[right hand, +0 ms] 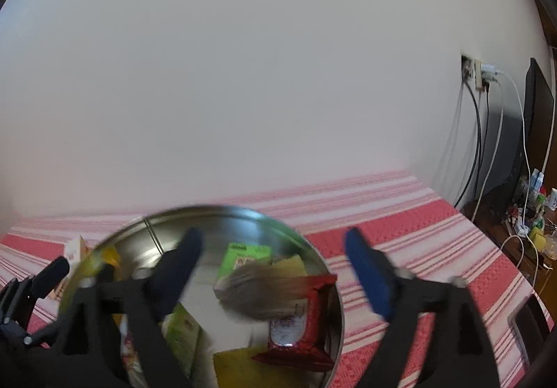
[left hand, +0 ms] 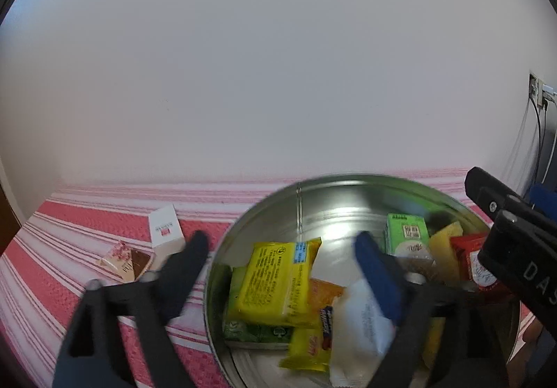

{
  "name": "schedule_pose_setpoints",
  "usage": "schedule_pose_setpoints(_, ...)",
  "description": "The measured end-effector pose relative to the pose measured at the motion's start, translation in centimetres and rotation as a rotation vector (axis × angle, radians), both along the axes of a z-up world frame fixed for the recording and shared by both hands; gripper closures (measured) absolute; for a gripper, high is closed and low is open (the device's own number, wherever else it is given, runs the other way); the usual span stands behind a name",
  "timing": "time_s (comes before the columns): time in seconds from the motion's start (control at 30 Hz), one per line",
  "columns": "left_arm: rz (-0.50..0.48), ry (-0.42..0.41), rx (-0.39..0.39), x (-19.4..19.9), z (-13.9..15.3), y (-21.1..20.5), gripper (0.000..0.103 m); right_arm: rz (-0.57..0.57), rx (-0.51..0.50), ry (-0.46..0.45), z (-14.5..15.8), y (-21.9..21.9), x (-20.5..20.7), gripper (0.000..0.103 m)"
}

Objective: Organize objects
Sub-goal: 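Open both tools to drop the yellow packet and rope ball into the tin, then move both open tools away from the tin toward the white box and floral packet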

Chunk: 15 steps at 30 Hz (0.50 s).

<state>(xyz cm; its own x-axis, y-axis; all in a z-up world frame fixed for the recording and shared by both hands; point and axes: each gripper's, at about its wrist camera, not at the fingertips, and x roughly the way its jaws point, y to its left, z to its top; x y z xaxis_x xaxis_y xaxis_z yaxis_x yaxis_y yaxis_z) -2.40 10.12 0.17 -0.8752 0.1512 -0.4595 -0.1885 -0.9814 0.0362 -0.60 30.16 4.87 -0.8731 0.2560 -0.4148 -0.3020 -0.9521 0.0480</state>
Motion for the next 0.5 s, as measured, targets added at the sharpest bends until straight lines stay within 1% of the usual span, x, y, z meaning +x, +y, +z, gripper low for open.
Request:
schedule_pose_setpoints(0.1,0.010,0.041,-0.025,0.8,0.7,0.0,0.012,-0.010,0.021,0.046,0.4,-0.3,0.6,0.005)
schedule_pose_setpoints(0.2,0.009,0.035,-0.020,0.4,0.3,0.1,0.012,-0.024,0.021,0.067,0.6,-0.5,0.8,0.004)
schedule_pose_setpoints(0.5,0.025,0.023,-0.007,0.4,0.5,-0.5,0.012,-0.038,-0.034,0.117,0.7,0.4,1.4,0.002)
